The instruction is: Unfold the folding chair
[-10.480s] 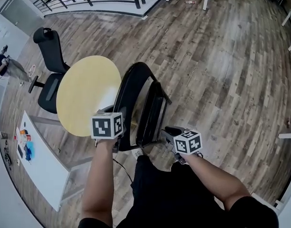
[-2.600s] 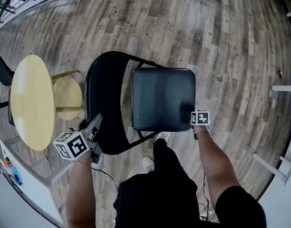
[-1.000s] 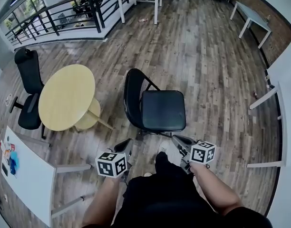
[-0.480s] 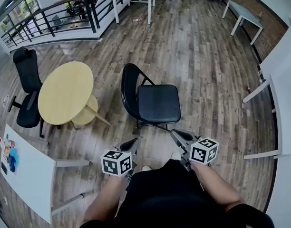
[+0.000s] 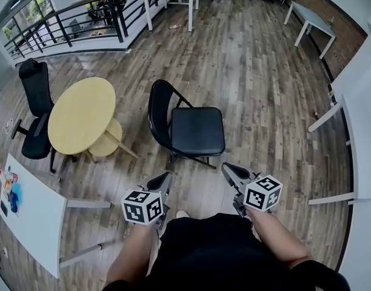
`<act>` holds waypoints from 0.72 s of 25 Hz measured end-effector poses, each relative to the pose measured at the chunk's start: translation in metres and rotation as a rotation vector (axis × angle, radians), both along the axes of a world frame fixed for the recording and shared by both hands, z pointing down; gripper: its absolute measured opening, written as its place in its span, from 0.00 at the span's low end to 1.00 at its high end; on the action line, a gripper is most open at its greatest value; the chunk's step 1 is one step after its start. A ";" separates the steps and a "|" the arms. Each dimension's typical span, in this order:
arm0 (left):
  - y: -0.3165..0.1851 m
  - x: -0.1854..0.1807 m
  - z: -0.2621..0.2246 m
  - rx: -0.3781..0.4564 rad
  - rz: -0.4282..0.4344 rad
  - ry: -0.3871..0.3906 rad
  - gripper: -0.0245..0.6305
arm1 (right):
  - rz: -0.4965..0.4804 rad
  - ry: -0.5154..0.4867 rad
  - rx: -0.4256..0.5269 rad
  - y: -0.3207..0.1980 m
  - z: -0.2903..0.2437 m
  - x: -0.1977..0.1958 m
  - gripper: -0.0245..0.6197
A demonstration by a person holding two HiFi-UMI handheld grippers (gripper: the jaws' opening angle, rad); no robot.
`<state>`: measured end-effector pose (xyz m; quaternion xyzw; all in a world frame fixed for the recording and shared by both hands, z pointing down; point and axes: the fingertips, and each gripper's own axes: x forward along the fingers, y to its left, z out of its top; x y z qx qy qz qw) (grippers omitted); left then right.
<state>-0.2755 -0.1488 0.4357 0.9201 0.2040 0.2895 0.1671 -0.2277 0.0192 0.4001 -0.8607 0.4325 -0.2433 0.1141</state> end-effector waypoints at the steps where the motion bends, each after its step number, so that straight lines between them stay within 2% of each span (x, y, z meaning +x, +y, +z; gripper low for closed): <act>1: 0.009 0.000 -0.004 -0.003 0.000 0.006 0.05 | -0.005 0.011 -0.009 0.006 -0.004 -0.002 0.05; 7: 0.050 -0.007 -0.016 -0.010 -0.008 0.031 0.05 | -0.053 0.047 -0.040 0.035 -0.014 -0.013 0.05; 12: 0.078 -0.014 -0.010 -0.043 -0.015 -0.012 0.05 | -0.077 -0.003 -0.031 0.056 -0.004 -0.019 0.05; 18: 0.093 -0.022 -0.011 -0.010 -0.019 -0.035 0.05 | -0.094 -0.021 -0.023 0.066 0.001 -0.030 0.05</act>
